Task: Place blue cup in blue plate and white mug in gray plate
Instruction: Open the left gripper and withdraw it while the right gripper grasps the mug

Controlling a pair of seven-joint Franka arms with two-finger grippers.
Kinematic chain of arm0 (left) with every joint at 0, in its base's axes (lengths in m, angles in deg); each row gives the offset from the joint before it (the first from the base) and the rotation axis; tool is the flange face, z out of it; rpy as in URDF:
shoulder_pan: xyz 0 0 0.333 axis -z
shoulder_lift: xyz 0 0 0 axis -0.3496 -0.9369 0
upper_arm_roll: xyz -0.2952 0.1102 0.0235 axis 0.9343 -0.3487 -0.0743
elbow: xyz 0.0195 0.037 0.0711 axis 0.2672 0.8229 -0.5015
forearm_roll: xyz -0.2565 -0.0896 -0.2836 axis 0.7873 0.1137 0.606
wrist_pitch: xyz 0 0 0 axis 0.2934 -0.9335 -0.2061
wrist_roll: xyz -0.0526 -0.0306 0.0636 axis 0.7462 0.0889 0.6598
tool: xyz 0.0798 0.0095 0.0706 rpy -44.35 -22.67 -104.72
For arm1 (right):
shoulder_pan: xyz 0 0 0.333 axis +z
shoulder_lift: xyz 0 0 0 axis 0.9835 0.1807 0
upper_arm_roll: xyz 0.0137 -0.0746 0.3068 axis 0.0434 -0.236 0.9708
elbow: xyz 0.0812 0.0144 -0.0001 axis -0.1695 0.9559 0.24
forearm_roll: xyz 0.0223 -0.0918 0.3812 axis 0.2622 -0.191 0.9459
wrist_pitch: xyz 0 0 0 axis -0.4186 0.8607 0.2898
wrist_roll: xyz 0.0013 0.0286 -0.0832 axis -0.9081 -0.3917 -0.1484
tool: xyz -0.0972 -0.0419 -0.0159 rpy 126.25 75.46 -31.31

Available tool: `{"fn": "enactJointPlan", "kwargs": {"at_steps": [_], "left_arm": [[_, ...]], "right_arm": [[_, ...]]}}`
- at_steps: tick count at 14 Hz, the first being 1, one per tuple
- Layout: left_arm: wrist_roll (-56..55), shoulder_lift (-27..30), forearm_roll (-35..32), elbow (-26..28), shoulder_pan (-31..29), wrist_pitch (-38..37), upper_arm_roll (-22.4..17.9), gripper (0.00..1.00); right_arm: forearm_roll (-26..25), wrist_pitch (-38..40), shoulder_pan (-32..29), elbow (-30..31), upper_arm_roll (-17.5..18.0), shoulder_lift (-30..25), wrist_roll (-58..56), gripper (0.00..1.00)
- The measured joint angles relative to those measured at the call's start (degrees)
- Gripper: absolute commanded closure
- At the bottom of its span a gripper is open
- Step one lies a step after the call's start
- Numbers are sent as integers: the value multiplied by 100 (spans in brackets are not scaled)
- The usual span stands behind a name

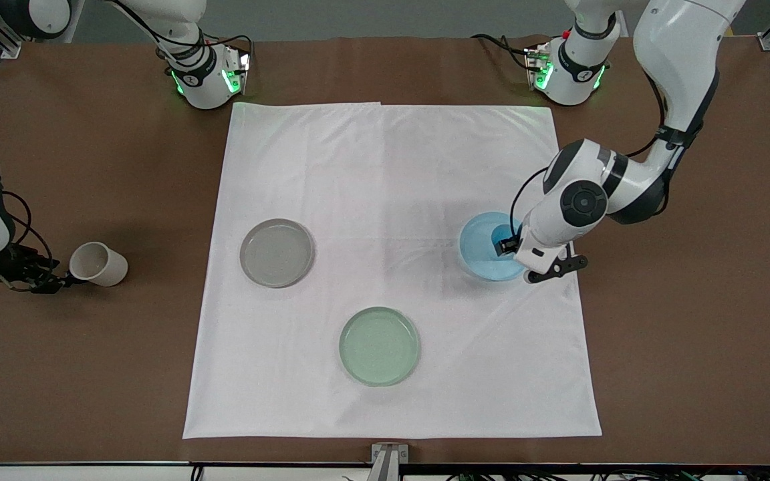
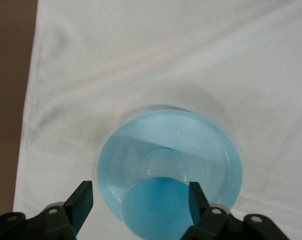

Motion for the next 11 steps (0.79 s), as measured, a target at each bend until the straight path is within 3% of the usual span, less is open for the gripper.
{"fn": "enactJointPlan", "kwargs": {"at_steps": [3,9,11], "left_arm": [[135,55,-11,-565,-100,-578,-22,0],[1155,58,-19,-998,-557,-727,-73,0],[1467,58,-19,-1138,-670,-850,-75,0]], "right_arm": [[0,35,0,4,4,0,-2,48],[0,45,1,29,21,22,-4,59],[0,45,3,39,40,37,-5,69]]}}
